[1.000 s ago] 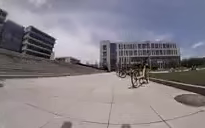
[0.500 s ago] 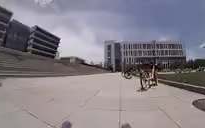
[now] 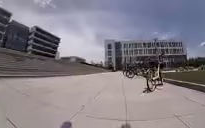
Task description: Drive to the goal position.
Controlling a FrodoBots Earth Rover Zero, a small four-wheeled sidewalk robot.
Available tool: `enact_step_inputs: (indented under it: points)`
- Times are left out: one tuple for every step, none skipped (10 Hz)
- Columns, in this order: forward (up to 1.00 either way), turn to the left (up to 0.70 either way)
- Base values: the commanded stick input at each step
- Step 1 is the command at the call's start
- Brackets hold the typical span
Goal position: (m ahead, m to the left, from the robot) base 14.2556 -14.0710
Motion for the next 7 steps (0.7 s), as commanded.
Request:
enact_step_inputs:
  points:
    - [0.7,0.0]
    - [0.7,0.0]
    - [0.7,0.0]
    - [0.7,0.0]
    - [0.7,0.0]
    - [0.7,0.0]
    - [0.7,0.0]
